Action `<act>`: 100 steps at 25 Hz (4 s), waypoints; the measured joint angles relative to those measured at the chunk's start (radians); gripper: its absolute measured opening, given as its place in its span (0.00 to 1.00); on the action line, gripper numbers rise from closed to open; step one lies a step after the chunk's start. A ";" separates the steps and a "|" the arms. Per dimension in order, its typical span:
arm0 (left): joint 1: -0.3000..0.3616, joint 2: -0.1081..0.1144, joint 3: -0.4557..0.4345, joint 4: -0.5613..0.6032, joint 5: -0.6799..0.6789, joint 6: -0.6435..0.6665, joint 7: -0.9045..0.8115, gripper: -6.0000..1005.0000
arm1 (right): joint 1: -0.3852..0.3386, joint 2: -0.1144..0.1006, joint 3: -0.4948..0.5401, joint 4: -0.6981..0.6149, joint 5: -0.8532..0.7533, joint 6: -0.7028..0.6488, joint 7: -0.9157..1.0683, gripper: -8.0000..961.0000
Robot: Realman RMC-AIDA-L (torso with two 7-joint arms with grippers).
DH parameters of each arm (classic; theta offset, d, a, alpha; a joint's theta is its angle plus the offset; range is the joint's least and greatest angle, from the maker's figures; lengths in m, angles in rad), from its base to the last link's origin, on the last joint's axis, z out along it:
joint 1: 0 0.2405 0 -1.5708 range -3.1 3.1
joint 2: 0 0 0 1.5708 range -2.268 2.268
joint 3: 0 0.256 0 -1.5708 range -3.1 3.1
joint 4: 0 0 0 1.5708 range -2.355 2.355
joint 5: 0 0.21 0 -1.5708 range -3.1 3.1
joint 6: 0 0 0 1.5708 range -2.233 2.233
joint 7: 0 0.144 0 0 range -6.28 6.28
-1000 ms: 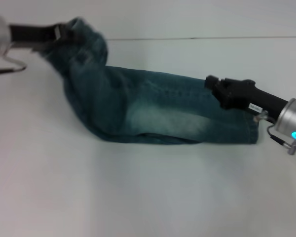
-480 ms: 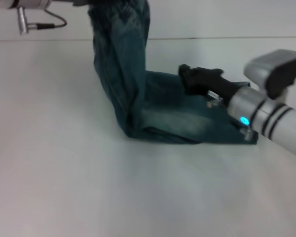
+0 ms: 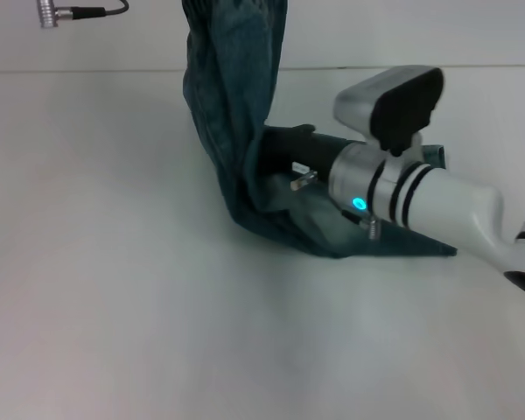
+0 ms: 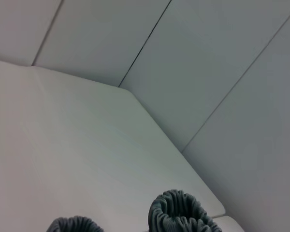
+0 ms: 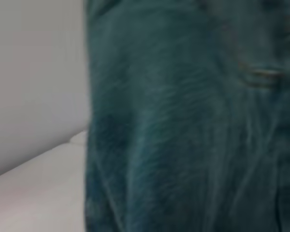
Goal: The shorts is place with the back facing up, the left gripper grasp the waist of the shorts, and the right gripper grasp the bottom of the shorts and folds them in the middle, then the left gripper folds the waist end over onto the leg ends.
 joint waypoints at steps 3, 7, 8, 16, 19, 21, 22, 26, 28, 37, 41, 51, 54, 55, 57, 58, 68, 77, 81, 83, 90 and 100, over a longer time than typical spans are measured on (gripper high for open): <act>0.005 -0.004 0.010 0.009 -0.004 0.001 -0.001 0.17 | 0.024 0.002 0.019 0.011 -0.072 0.005 0.037 0.04; 0.011 -0.006 0.013 0.011 -0.004 0.002 -0.001 0.17 | 0.043 -0.001 0.066 0.011 -0.215 0.001 0.131 0.04; 0.011 -0.006 0.013 0.011 -0.004 0.002 -0.001 0.17 | 0.047 -0.002 0.080 0.011 -0.250 -0.002 0.152 0.04; 0.034 -0.007 0.014 0.013 -0.005 -0.001 0.000 0.18 | 0.079 -0.006 0.179 0.009 -0.468 -0.017 0.258 0.04; 0.056 -0.007 0.014 0.010 -0.005 -0.007 0.005 0.19 | 0.078 -0.009 0.189 -0.006 -0.520 -0.018 0.302 0.04; 0.072 -0.006 0.014 0.008 -0.005 -0.008 0.007 0.19 | 0.062 -0.013 0.192 -0.021 -0.535 -0.018 0.318 0.04; 0.079 -0.006 0.014 0.008 -0.005 -0.008 0.008 0.20 | 0.045 -0.015 0.191 -0.039 -0.538 -0.019 0.323 0.04; 0.109 -0.007 0.014 0.007 -0.008 -0.009 0.019 0.21 | -0.030 -0.021 0.181 -0.122 -0.565 -0.045 0.336 0.04; 0.120 -0.011 0.014 0.006 -0.019 -0.010 0.031 0.21 | -0.087 -0.024 0.183 -0.193 -0.574 -0.097 0.360 0.04; 0.155 -0.020 0.113 -0.078 -0.193 -0.017 0.145 0.23 | -0.324 -0.032 0.231 -0.429 -0.231 -0.363 0.400 0.04; 0.156 -0.023 0.239 -0.185 -0.305 -0.088 0.217 0.24 | -0.399 -0.033 0.232 -0.438 0.007 -0.421 0.380 0.04; 0.148 -0.027 0.484 -0.345 -0.475 -0.235 0.362 0.27 | -0.456 -0.038 0.232 -0.439 0.129 -0.451 0.394 0.04; 0.147 -0.028 0.524 -0.347 -0.487 -0.238 0.365 0.27 | -0.454 -0.037 0.229 -0.437 0.129 -0.448 0.394 0.04; 0.147 -0.028 0.526 -0.347 -0.489 -0.238 0.366 0.27 | -0.452 -0.037 0.226 -0.436 0.128 -0.447 0.394 0.04; 0.150 -0.028 0.532 -0.348 -0.501 -0.238 0.367 0.35 | -0.449 -0.036 0.222 -0.435 0.125 -0.448 0.394 0.04; 0.153 -0.028 0.533 -0.348 -0.511 -0.238 0.369 0.39 | -0.448 -0.036 0.220 -0.435 0.123 -0.450 0.395 0.04; 0.275 -0.023 0.418 -0.316 -0.636 -0.069 0.549 0.71 | -0.471 -0.055 -0.048 -0.593 0.052 -0.519 0.636 0.05; 0.469 -0.003 0.140 -0.311 -0.623 0.193 0.756 0.94 | -0.517 -0.071 -0.144 -0.926 -0.305 -0.862 0.942 0.31; 0.557 0.002 0.021 -0.294 -0.548 0.279 0.824 0.94 | -0.550 -0.077 -0.136 -1.030 -0.448 -1.024 0.993 0.50; 0.585 0.001 -0.028 -0.276 -0.493 0.318 0.840 0.94 | -0.576 -0.079 -0.132 -1.060 -0.487 -1.059 0.997 0.54; 0.633 -0.014 -0.063 -0.181 -0.312 0.393 0.833 0.94 | -0.626 -0.089 -0.099 -1.071 -0.584 -1.054 0.973 0.69; 0.619 -0.015 -0.051 -0.153 -0.234 0.392 0.785 0.94 | -0.613 -0.083 -0.089 -1.059 -0.668 -1.019 0.976 0.90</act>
